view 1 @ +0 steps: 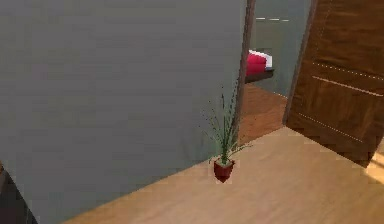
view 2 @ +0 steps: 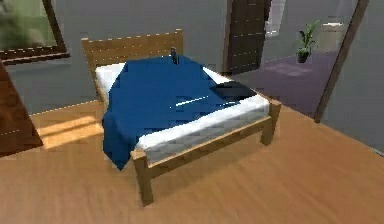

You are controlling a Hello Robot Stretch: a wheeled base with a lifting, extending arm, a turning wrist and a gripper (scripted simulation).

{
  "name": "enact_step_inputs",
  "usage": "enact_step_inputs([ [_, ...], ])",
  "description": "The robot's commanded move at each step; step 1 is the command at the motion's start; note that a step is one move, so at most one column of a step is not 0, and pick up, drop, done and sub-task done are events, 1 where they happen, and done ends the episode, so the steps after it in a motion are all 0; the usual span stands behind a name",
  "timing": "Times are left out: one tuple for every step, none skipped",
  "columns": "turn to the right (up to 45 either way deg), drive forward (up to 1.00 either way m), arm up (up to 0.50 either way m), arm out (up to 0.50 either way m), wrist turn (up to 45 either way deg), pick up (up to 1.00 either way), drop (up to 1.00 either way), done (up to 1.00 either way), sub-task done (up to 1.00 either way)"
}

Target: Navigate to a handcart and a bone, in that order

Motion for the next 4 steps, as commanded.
enact_step_inputs([
  [45.0, 0.00, 0.00, 0.00, 0.0, 0.00, 0.00, 0.00, 0.00],
  [6.0, 0.00, 0.00, 0.00, 0.0, 0.00, 0.00, 0.00, 0.00],
  [0.0, 0.15, 0.00, 0.00, 0.0, 0.00, 0.00, 0.00, 0.00],
  [-12.0, 0.00, 0.00, 0.00, 0.0, 0.00, 0.00, 0.00, 0.00],
])
